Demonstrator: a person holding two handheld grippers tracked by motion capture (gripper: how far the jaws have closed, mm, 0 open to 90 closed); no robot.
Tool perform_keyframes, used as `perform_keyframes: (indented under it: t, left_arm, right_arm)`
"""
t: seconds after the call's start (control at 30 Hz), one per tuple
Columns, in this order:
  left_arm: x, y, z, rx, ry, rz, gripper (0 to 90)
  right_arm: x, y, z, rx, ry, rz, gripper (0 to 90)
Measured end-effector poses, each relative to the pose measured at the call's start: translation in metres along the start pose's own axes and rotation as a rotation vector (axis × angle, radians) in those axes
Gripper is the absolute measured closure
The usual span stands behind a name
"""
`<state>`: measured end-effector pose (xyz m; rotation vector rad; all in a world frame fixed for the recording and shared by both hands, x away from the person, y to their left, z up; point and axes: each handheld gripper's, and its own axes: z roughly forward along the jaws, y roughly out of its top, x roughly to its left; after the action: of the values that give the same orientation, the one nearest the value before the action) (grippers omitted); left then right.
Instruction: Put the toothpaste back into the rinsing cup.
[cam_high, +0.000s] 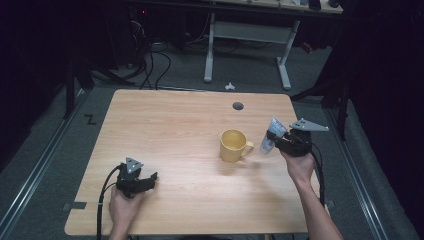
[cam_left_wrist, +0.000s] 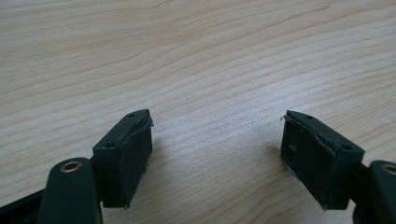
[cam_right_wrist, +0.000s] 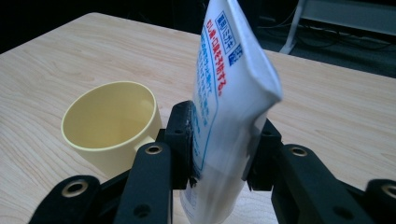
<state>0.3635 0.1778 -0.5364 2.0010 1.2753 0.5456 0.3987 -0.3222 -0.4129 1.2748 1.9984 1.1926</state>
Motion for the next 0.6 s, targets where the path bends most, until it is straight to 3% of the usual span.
perform_keyframes:
  t: [0.6]
  left_arm:
    - [0.000, 0.000, 0.000, 0.000, 0.000, 0.000, 25.0]
  right_arm:
    - [0.007, 0.011, -0.001, 0.000, 0.025, -0.024, 67.8]
